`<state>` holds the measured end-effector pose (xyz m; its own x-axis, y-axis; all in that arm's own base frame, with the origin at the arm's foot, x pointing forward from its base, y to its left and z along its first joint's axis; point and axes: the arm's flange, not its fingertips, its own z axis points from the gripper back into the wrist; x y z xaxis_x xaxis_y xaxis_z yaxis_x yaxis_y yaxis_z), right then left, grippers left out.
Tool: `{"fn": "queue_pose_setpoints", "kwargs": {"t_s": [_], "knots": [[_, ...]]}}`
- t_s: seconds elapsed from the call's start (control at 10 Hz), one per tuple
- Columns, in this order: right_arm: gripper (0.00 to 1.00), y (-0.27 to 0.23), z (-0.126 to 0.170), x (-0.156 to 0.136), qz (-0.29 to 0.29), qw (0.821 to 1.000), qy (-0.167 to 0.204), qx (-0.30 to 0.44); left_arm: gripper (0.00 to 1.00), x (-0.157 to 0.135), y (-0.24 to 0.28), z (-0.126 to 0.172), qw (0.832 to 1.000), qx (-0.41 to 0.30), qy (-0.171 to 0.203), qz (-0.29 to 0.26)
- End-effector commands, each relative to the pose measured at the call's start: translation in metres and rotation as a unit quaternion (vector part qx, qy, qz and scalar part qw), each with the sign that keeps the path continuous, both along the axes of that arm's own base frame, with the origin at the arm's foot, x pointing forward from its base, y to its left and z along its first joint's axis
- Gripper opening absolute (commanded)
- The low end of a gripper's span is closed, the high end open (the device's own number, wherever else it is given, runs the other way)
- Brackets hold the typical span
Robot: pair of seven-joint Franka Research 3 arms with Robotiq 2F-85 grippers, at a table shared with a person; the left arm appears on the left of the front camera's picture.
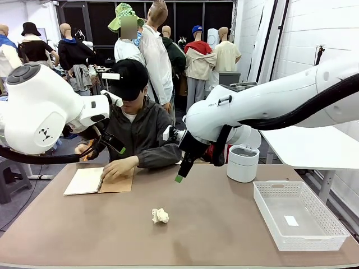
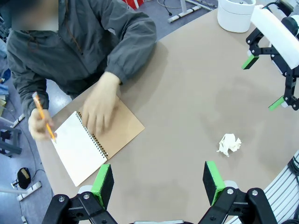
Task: Sort the paper based on its condition.
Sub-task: If a person hands you a paper, place it in the Organizing basket , and if it's crumpled, put it in the Trash can.
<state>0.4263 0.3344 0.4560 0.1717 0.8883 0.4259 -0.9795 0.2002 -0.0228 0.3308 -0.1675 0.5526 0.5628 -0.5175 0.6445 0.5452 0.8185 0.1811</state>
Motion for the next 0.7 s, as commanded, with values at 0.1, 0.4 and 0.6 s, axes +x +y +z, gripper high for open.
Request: {"fn": "queue_pose_setpoints", "kwargs": {"t_s": [0.1,0.4,0.6], "knots": [[1.00,0.000,0.000,0.000,0.000,1.000,0.000,0.000,1.00,0.000,0.001,-0.001,1.000,0.001,-0.001,0.002],[1.00,0.000,0.000,0.000,0.000,1.000,0.000,0.000,1.00,0.000,0.001,-0.001,1.000,0.001,-0.001,0.002],[1.00,0.014,-0.003,0.002,0.005,1.000,0.004,-0.009,1.00,0.000,0.001,-0.001,1.000,0.001,-0.001,0.002]]}}
